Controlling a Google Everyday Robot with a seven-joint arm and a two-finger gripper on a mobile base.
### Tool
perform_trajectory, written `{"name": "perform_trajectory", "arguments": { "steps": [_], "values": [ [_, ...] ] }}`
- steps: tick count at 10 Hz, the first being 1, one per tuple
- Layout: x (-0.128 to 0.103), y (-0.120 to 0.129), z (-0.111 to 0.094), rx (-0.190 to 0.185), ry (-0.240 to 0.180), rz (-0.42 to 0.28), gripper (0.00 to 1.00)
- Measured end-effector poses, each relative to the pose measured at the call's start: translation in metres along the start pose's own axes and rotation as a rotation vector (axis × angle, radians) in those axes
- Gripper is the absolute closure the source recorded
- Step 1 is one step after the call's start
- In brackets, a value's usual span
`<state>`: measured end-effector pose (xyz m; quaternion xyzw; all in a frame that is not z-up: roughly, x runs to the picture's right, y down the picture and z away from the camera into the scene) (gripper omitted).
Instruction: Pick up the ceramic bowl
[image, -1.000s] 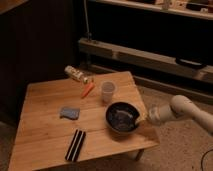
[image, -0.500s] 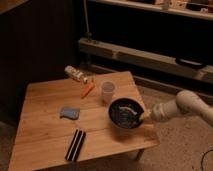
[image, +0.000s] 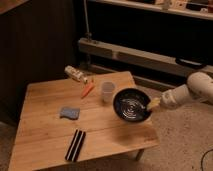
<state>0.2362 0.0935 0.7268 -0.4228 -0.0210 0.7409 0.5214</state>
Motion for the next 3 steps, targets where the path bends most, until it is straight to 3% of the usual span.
{"name": "perform_trajectory", "arguments": {
  "steps": [3],
  "values": [
    [-0.0013,-0.0002,-0.0038,-0.013,-0.006,-0.006,1.00]
  ]
}}
